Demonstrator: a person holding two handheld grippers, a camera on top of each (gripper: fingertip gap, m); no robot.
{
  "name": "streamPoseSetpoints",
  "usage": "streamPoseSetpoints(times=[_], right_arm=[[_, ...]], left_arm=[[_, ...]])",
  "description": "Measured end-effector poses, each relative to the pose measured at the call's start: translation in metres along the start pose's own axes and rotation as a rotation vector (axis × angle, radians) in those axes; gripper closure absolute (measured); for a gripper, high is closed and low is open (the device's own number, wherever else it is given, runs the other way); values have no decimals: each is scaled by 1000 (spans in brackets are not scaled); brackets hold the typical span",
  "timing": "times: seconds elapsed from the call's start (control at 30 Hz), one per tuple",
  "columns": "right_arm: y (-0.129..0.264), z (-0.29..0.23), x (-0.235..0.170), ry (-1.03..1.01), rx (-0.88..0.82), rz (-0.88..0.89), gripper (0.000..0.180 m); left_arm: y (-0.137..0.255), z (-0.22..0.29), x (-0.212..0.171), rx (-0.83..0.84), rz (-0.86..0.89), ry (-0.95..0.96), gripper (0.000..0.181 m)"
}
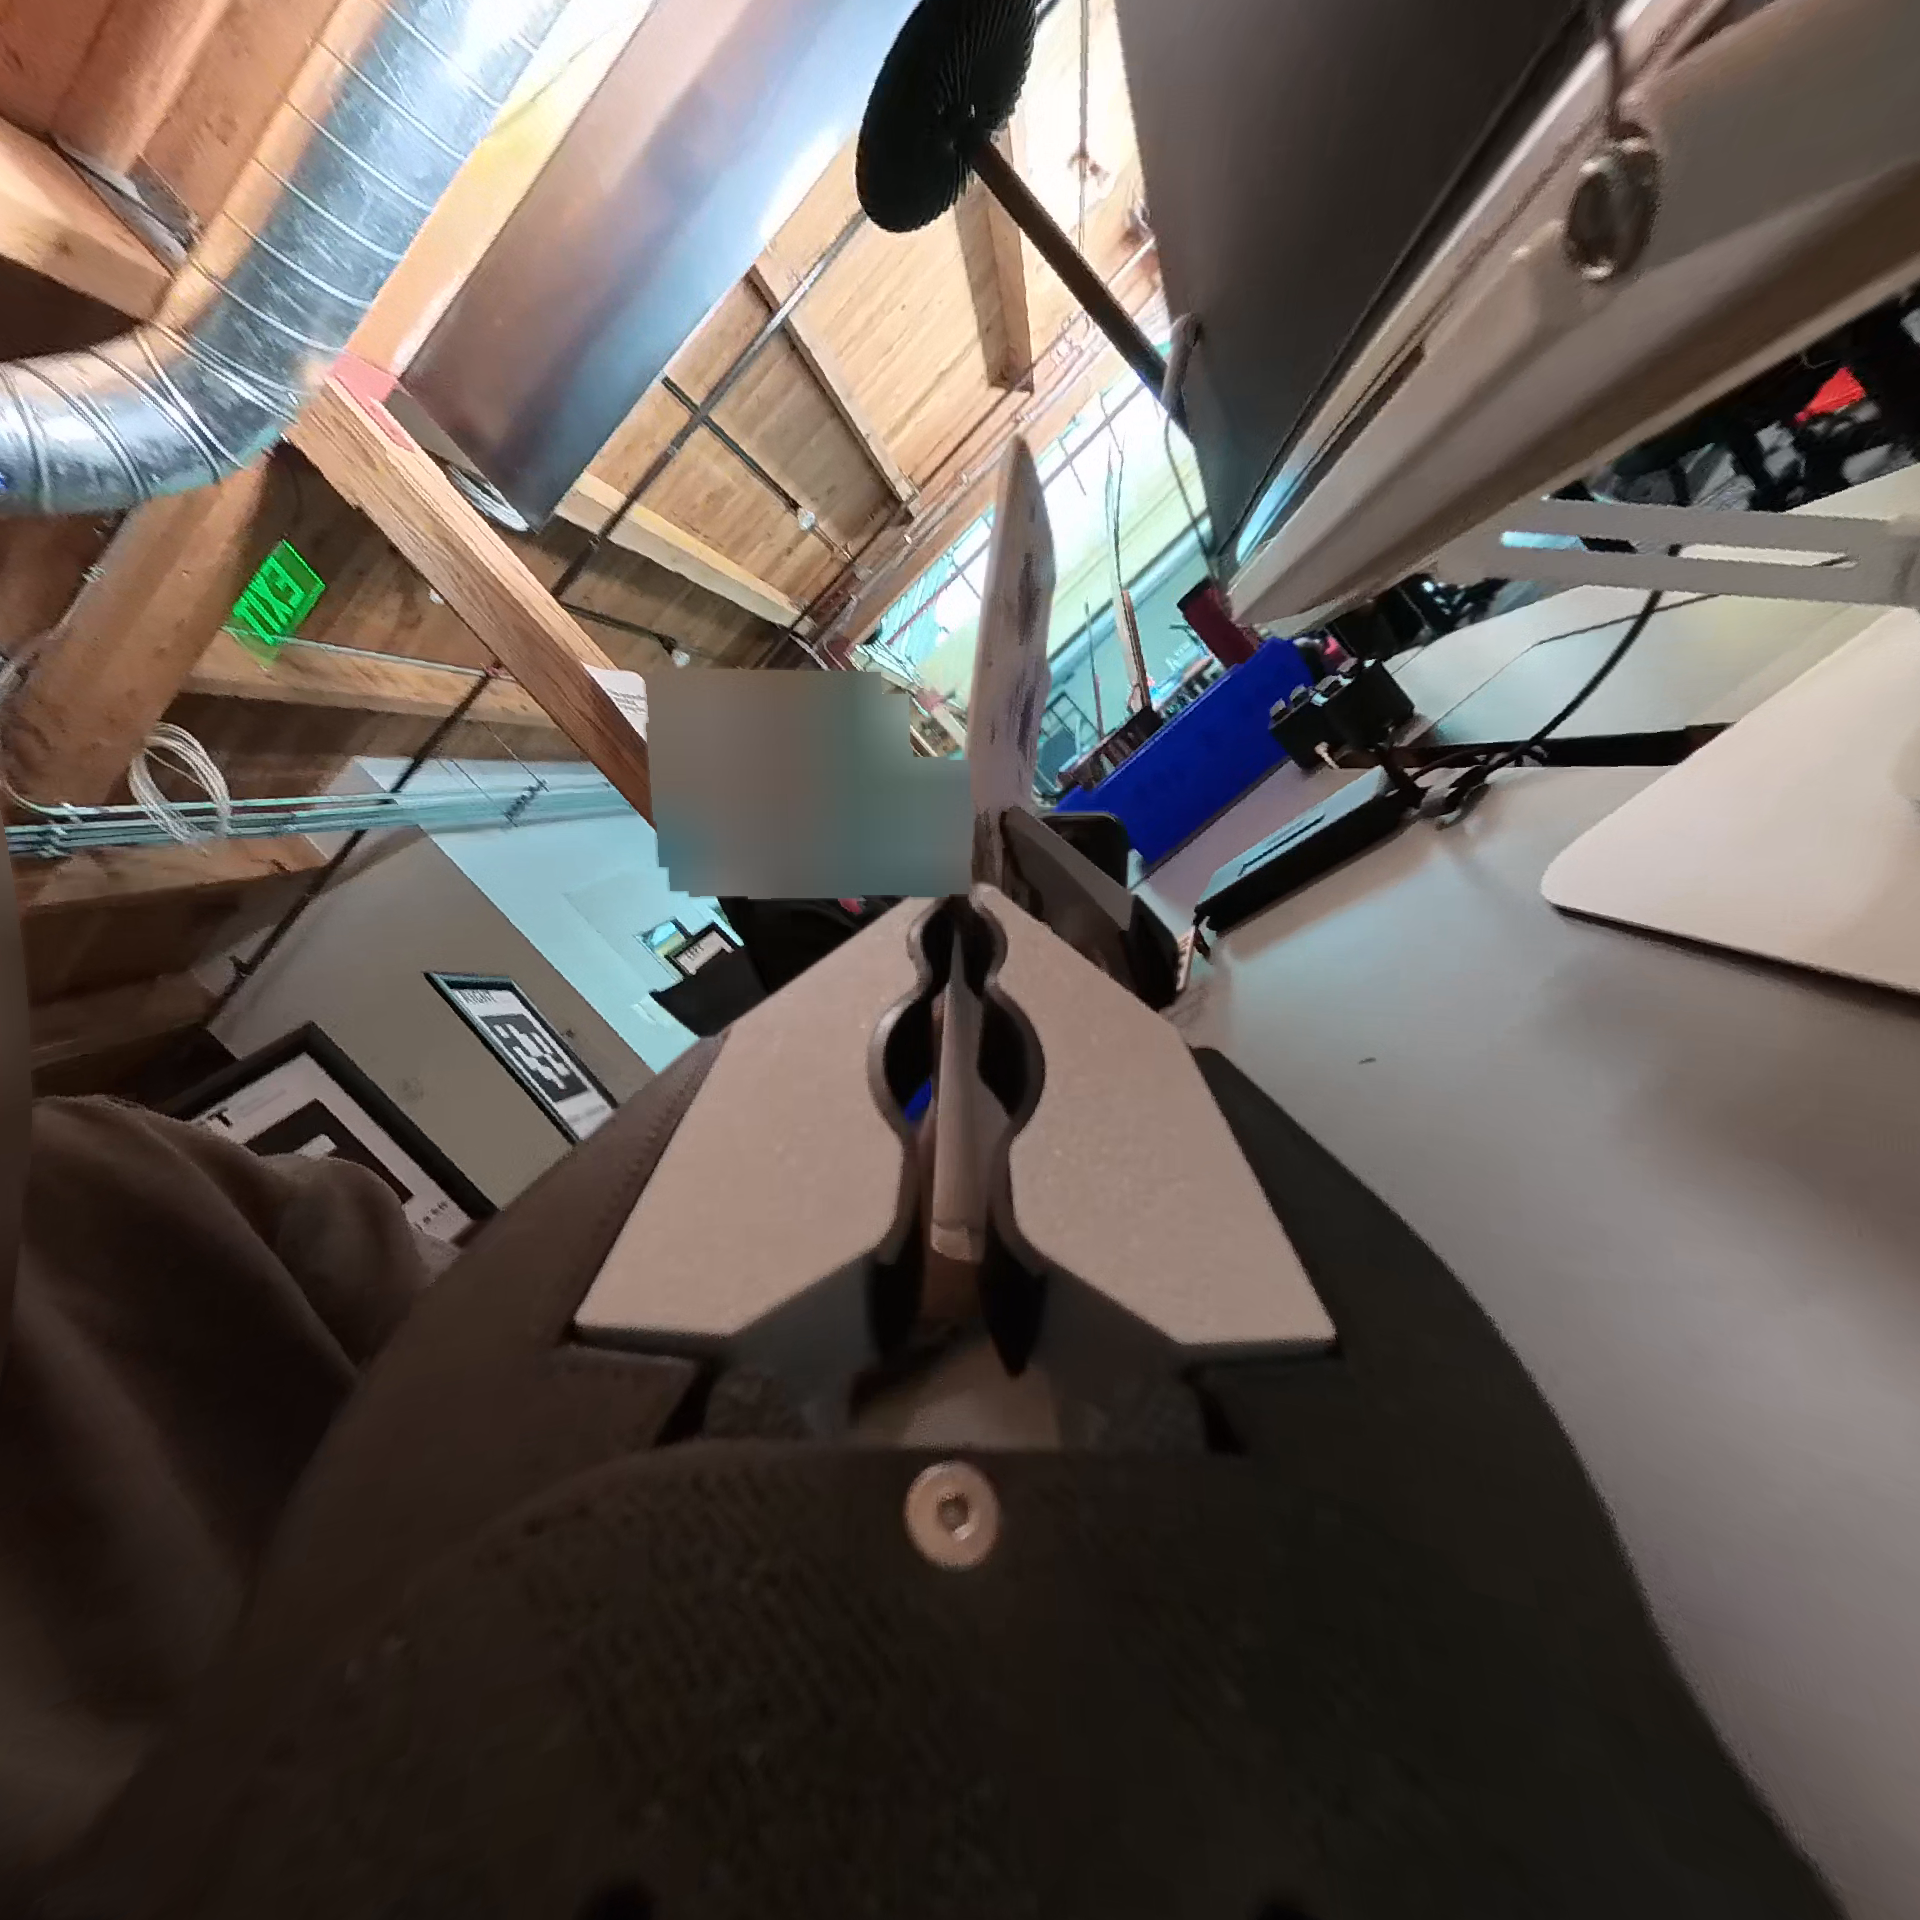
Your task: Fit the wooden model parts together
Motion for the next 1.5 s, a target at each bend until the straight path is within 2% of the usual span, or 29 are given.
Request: streamPoseSetpoints(times=[0.83, 1.0, 1.07, 1.1, 1.2, 1.33, 1.4, 1.5], right_arm=[[-2, 6, -5, -56, 28, 8, 177], [-4, 2, -5, -18, 7, -24, 179], [-4, 4, -5, -36, 20, -3, 176], [-3, 5, -6, -49, 28, 2, 165], [-3, 5, -6, -35, -1, -11, 178], [-3, 4, -6, -32, 6, -19, 177], [-3, 5, -6, -50, 21, -8, 169], [-5, 5, -7, -55, 18, -28, 177]], left_arm=[[6, -2, 4, -8, 74, 25, 181], [7, -2, 5, -8, 78, 23, 181], [6, -2, 5, -5, 79, 22, 181], [7, -2, 5, -3, 83, 22, 181], [8, -3, 6, -3, 94, 24, 181], [8, -3, 6, -6, 94, 25, 181], [8, -2, 6, -9, 99, 24, 181], [9, -2, 7, -10, 106, 24, 181]])
Point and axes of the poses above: each gripper's, where its closed fingertips meet, y back along the fingers, x out of its top, z = x × y across the jaws, the point moved 7 cm from there along y, back along the fingers, and after that the axes turned 7 degrees about -z, right-handed, at the moved point
